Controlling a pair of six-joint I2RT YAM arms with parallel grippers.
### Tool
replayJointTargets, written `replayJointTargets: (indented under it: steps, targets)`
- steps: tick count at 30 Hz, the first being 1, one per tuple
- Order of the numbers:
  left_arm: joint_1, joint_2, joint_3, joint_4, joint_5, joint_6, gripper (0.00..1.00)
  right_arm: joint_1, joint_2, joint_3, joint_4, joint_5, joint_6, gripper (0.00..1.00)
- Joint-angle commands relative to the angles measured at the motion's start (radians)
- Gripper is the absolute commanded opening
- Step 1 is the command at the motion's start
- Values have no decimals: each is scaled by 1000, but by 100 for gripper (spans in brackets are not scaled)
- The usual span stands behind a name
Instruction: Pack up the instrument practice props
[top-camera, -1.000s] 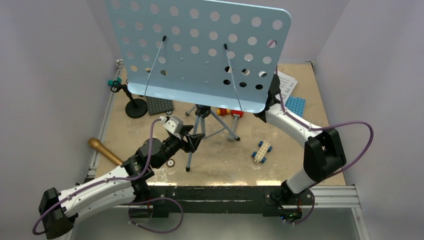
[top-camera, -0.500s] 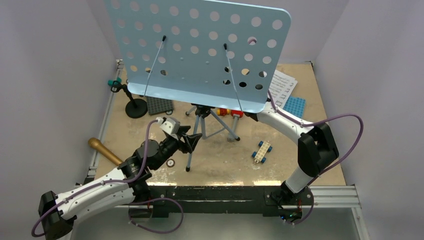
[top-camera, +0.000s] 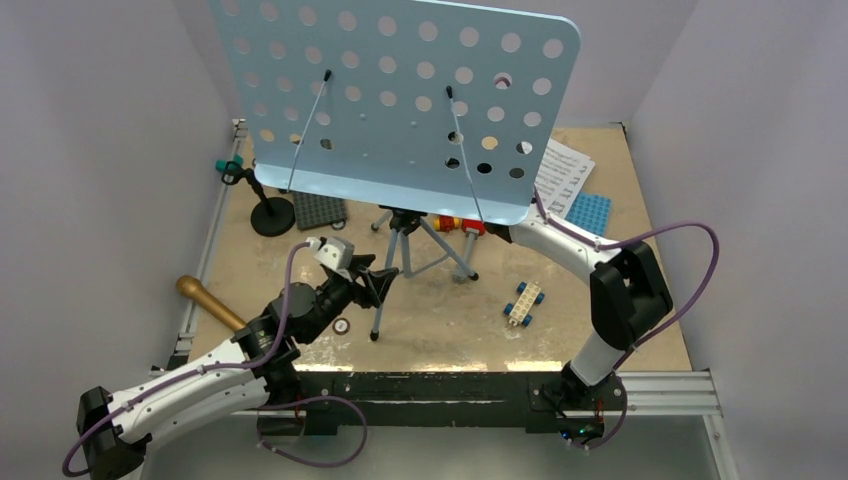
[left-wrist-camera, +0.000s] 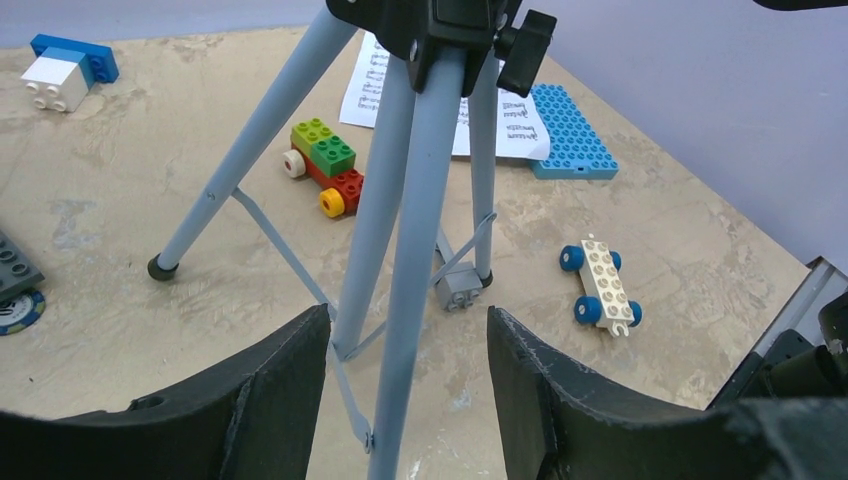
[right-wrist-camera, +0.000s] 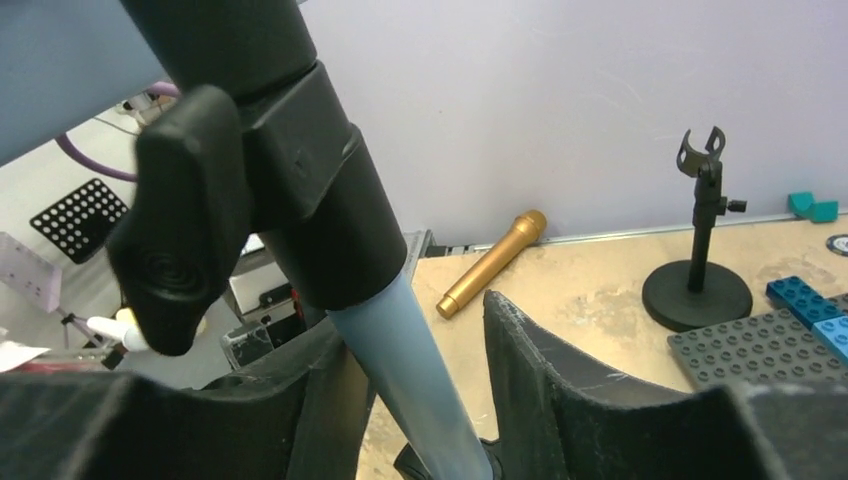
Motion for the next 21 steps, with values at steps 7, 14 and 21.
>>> replayJointTargets:
  steps: [7,14,21]
  targets:
    - [-5,-40,-7,7,-71,-34,67,21,-72,51,-83,42,13,0]
    - [-5,-90,-33,68,-129,-36,78,22,-160,-36,-40,49,-6,0]
    - [-5,-85,-88,158,-106,-47,100,23,-195,-146,-27,21,-79,0]
